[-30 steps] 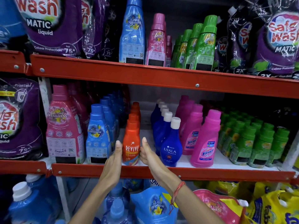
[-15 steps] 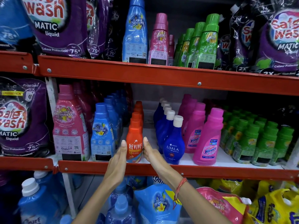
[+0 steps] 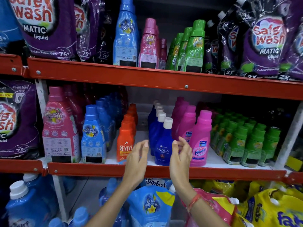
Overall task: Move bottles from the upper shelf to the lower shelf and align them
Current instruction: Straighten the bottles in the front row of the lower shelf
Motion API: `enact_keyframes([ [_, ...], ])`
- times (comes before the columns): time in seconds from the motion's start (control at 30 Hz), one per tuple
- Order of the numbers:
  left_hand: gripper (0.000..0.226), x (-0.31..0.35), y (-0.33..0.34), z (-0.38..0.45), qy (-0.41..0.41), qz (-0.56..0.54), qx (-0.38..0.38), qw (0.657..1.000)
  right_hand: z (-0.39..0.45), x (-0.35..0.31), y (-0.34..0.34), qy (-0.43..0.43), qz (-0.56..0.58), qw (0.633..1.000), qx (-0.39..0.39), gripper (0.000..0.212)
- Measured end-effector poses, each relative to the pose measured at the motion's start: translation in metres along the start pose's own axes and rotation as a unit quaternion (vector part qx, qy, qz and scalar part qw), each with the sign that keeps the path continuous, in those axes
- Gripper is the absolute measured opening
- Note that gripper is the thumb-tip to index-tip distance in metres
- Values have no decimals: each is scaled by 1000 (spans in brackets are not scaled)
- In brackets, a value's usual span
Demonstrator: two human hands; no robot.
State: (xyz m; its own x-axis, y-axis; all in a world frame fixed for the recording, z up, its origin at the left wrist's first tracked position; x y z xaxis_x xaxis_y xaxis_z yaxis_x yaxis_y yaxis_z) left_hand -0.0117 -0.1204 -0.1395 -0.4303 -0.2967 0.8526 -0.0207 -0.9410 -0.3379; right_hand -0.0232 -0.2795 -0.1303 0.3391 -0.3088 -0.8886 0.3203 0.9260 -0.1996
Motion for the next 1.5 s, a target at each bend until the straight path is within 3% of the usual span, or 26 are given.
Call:
enact_keyframes([
  [0.1,71,1,31,14,-66,-49,-83,993,5,21,1,121,44,988,-79,65],
  [0.27,112,-16,52,27,-117,-125,-120,978,11,35,11,162,145,960,-177,71],
  [0.4,111,-5,49,22,-122,-154,-124,973,16,40,20,164,164,949,-214,82],
  [0.53,99,3,44,18,-110,-177,-125,970,22,41,19,178,194,937,-230,69],
  [0.77,96,7,43,17,-110,-182,-120,970,24,37,16,197,191,932,-235,67],
  [0.9,97,9,41,13,-111,-174,-122,971,24,33,15,202,155,930,-264,92],
  [1.0,96,12,43,10,-114,-162,-126,972,25,33,13,192,158,929,-273,82],
  [1.07,92,12,43,9,-119,-161,-125,972,23,36,13,190,148,930,-277,90],
  [1.13,90,10,43,6,-119,-153,-120,974,21,38,10,182,106,946,-248,105],
  [1.23,77,13,35,1,-69,-86,-20,994,14,30,-19,123,52,985,-112,76],
  [1.33,50,27,31,-5,26,-53,81,995,3,15,-61,8,85,996,34,51],
  [1.43,47,33,57,3,37,-69,8,997,12,27,-93,-2,60,989,134,43],
  [1.5,50,32,82,13,8,-101,-59,993,25,45,-104,59,80,987,125,51],
])
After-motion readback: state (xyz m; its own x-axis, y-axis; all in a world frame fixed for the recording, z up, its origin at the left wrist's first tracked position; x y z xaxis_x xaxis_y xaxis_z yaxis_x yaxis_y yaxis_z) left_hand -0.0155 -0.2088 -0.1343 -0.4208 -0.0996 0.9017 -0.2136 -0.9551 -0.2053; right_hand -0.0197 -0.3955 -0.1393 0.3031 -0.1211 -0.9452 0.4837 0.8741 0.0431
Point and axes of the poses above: each hand's wrist, its own z-axis towards the middle knuckle, its own y-axis out of the palm, x = y × z, the point moved 6 cm from there along z, towards the middle knuckle, and after that the axes turned 15 degrees about -x, right-handed, at the moved point
